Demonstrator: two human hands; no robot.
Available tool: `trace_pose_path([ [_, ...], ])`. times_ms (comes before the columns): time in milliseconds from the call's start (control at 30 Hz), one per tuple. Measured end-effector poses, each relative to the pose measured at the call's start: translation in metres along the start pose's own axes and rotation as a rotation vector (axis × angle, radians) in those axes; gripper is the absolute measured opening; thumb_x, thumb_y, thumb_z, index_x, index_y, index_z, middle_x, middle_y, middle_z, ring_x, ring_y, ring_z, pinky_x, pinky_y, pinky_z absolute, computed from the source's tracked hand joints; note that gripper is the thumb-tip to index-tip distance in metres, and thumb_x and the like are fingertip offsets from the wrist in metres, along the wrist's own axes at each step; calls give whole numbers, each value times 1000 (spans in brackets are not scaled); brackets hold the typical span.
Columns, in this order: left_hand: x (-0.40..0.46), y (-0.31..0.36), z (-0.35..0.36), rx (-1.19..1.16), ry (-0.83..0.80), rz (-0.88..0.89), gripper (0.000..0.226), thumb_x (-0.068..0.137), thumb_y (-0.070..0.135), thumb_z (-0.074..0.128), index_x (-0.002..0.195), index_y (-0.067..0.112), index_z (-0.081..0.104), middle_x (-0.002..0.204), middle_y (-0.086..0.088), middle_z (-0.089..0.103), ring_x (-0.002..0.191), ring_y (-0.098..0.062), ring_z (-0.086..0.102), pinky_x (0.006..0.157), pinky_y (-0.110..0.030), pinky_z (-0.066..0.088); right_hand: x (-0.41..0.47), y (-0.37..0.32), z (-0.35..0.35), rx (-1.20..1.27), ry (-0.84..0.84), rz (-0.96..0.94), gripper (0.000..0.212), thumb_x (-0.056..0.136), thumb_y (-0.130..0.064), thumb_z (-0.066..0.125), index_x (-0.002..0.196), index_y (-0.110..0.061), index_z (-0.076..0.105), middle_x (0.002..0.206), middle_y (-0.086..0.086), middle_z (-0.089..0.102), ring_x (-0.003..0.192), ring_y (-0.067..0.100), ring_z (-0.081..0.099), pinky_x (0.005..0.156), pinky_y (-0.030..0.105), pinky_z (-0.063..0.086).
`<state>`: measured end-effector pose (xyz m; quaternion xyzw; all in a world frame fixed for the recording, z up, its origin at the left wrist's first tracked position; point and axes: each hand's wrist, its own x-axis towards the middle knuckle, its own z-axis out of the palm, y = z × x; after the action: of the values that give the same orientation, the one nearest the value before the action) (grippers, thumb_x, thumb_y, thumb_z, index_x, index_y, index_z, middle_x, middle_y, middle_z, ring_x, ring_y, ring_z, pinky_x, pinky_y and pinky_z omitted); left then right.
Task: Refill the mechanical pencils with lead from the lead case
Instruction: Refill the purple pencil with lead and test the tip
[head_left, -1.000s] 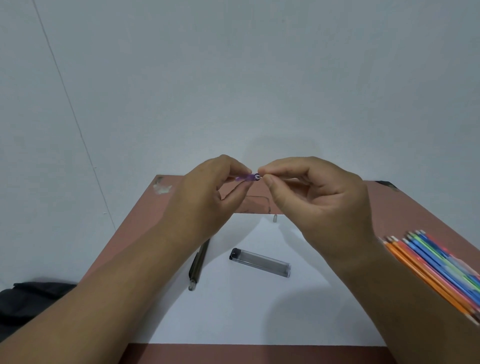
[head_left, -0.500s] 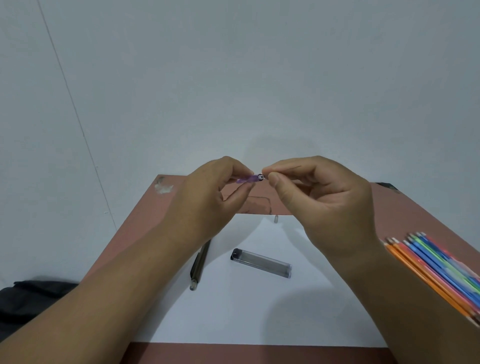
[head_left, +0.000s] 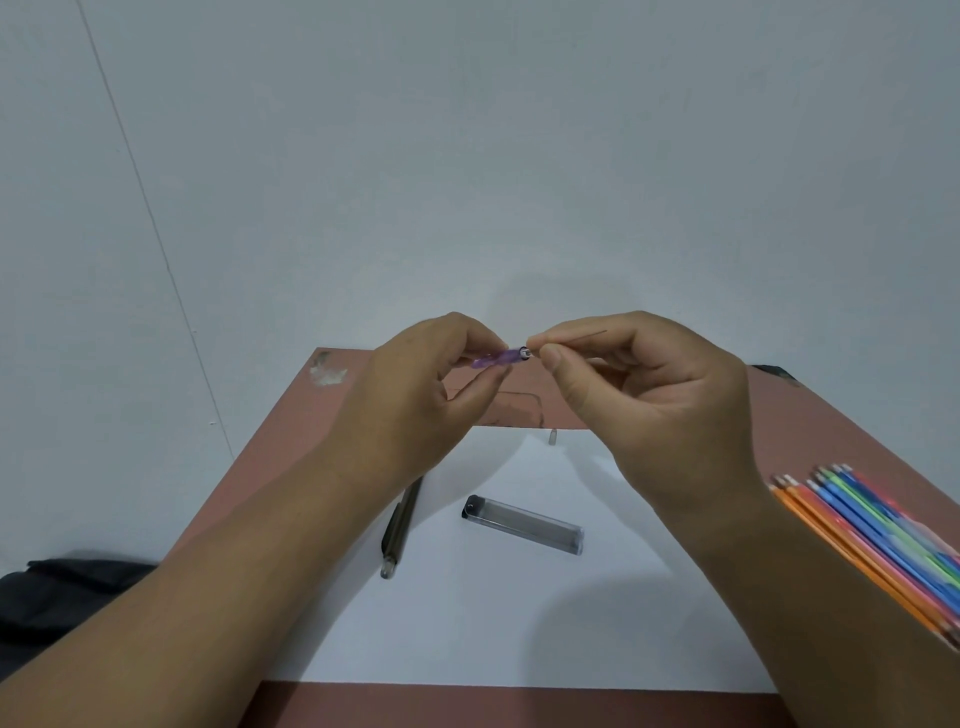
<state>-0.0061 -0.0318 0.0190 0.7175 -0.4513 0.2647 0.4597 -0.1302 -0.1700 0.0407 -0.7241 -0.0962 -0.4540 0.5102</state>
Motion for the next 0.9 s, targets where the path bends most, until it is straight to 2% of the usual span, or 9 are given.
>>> trace_pose_path([
  [433,0,-1,1,-9,6,13,11,89,28,69,96,21,71,90,12,71,88,-10,69,76,-42,58,1,1,-3,-49,-2,-22,17,85,4,76,88,-12,77,88,-3,78,87,13,75,78,19,55],
  [633,0,-1,0,-11,-11,12,9,89,27,70,96,22,71,91,13,71,89,-8,68,77,-40,58,2,6,-4,-184,-24,-100,12,87,2,76,92,-9,78,93,-3,77,94,15,74,83,28,58],
  [767,0,0,1,-15,-19,3,7,89,23,74,95,24,70,90,16,70,89,-2,67,77,-34,56,3,8,-5,-245,-17,-103,11,87,-1,77,94,-9,78,93,-3,76,93,14,73,81,22,57],
  [900,-1,-1,3,-63,-53,-25,7,88,25,72,95,26,69,90,17,70,89,-2,68,77,-36,59,4,8,-4,-268,-5,-67,15,86,-5,78,97,-14,79,95,-8,76,91,6,73,81,16,55],
])
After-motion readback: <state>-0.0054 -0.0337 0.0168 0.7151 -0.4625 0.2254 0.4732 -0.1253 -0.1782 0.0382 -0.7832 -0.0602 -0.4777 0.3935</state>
